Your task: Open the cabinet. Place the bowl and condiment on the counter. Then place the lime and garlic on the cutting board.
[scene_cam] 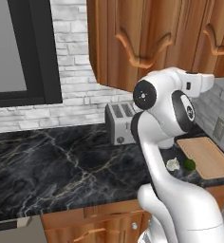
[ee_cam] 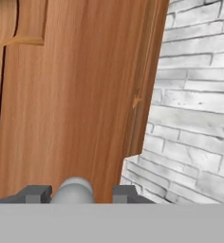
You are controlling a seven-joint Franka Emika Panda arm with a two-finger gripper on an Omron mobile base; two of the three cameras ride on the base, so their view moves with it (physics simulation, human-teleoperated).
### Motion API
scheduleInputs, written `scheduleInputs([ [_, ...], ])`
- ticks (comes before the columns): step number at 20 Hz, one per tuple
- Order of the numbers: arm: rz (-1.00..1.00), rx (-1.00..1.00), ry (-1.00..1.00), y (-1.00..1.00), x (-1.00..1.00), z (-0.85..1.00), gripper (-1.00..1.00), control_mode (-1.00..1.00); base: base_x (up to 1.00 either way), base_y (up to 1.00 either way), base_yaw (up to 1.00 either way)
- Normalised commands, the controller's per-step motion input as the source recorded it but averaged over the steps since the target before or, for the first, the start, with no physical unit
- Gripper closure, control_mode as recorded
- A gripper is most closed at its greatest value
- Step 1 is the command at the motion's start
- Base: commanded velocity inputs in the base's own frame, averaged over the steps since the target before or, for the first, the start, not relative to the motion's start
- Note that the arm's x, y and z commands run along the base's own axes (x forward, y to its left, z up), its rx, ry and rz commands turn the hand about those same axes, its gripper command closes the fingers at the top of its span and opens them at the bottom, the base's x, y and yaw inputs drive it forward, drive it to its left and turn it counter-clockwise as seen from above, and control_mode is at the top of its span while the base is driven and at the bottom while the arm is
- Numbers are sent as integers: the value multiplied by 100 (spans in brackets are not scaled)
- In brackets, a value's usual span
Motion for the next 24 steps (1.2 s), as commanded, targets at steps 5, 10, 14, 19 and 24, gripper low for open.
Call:
scheduleInputs([
  [5,-7,-5,1,20,-47,10,100,-100,0,0,0],
  [10,-7,-4,0,21,-45,8,100,-100,0,0,0],
  [14,-1,-3,-1,13,-15,4,-100,-100,0,0,0],
  [19,0,0,-1,9,-3,2,-100,-100,0,0,0],
  [24,0,-4,-1,35,-21,6,-100,-100,0,0,0],
])
